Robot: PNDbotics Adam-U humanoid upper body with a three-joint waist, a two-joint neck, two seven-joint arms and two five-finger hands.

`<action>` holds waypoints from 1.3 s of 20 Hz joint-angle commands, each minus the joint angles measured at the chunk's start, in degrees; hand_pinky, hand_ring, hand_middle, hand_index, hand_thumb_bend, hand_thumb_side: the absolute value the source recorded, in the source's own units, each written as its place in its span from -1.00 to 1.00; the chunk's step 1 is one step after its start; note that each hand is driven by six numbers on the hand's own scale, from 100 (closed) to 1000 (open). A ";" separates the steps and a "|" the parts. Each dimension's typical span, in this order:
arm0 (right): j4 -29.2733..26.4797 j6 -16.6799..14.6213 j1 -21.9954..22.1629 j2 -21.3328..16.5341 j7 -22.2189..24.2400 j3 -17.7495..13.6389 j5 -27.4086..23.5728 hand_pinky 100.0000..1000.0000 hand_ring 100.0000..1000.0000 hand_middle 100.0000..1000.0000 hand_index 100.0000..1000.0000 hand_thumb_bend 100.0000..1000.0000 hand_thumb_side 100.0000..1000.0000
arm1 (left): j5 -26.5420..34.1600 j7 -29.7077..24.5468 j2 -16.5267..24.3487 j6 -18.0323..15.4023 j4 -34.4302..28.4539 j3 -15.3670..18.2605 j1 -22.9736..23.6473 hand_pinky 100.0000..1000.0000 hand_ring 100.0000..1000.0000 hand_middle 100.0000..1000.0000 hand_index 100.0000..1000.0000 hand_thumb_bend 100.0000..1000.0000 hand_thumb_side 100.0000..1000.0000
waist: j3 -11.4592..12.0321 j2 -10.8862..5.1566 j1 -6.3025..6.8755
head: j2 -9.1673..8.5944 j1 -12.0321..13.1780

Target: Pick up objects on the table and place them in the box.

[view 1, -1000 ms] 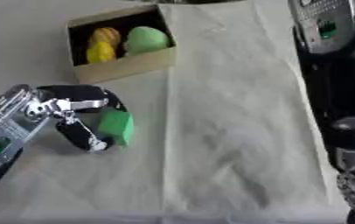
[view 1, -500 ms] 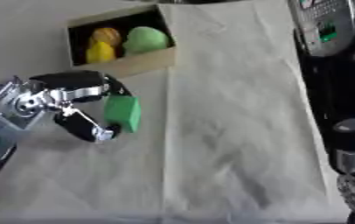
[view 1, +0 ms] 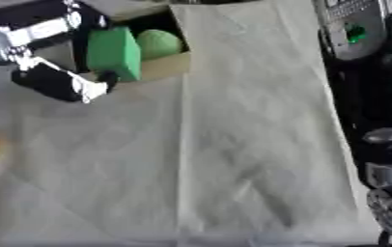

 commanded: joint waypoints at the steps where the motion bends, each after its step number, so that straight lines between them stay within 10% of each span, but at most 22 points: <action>1: -1.26 -0.15 -1.46 -0.13 0.08 0.02 0.25 0.34 0.53 0.36 0.80 -1.00 -0.29 | -0.70 1.15 -3.08 -2.43 9.33 2.72 -3.67 0.57 0.57 0.09 0.32 -1.00 -0.67 | -0.35 -1.35 -0.24 | 0.24 0.26; 16: -2.52 -0.54 -4.34 0.70 -0.21 0.24 -0.03 0.35 0.54 0.37 0.79 -1.00 -0.28 | -21.06 9.53 -13.97 -14.15 40.94 13.72 -8.87 0.65 0.63 0.18 0.43 -1.00 -0.76 | -2.80 1.10 -1.19 | -1.78 3.66; 21: -2.64 -0.41 -4.18 0.77 0.00 0.11 -0.13 0.35 0.53 0.36 0.79 -1.00 -0.29 | -26.55 12.56 -14.85 -15.12 44.71 15.47 -8.70 0.81 0.88 0.58 0.91 -1.00 -0.90 | -3.03 1.33 -1.31 | -1.99 4.10; 26: -2.37 -0.35 -3.51 0.67 0.19 0.04 -0.27 0.35 0.53 0.36 0.79 -1.00 -0.29 | -30.79 13.40 -14.24 -16.86 42.96 15.13 -9.21 0.90 0.99 0.68 1.00 -0.47 -0.52 | -2.82 1.14 -1.13 | -1.48 3.91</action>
